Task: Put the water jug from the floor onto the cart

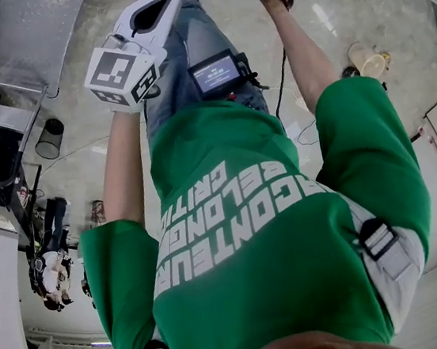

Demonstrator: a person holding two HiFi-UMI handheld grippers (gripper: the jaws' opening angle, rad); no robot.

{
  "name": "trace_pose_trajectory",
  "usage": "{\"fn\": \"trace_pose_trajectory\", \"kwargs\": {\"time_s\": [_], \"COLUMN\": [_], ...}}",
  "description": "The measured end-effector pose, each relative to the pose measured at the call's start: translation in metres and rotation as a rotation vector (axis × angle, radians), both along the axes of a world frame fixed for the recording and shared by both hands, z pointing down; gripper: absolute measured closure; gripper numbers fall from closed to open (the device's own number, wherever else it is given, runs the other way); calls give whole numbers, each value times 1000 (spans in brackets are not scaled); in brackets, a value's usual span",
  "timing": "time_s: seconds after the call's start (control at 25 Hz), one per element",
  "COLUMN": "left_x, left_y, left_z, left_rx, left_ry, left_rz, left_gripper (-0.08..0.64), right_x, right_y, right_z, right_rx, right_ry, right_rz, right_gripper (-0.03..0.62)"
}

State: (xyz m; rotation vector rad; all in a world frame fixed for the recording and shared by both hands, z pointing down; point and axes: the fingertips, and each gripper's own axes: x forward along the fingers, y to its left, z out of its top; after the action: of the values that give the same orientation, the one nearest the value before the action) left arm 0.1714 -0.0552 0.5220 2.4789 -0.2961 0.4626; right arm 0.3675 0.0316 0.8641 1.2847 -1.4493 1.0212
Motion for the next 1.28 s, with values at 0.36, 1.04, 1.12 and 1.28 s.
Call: {"fn": "trace_pose_trajectory", "kwargs": {"time_s": [0.36, 1.04, 1.12, 1.28], "left_x": [-26, -32, -39, -51], "left_y": [-16, -62, -67, -74], "left_z": [-47, -106, -110, -116], "left_rx": [102, 229, 240, 258], "left_ry": [36, 109, 109, 105], "left_rz": [-93, -185, -216, -279], "left_gripper": [545, 545, 545, 544], "right_x": [-3, -31, -39, -56], "right_y": [-50, -165, -177, -199], "right_z": [-126, -311, -327, -355], "right_rx": [203, 486, 509, 555], "right_ry": [-10, -46, -56, -83], "right_rz": [-59, -219, -258, -339], "right_gripper": [291, 291, 291, 291]}}
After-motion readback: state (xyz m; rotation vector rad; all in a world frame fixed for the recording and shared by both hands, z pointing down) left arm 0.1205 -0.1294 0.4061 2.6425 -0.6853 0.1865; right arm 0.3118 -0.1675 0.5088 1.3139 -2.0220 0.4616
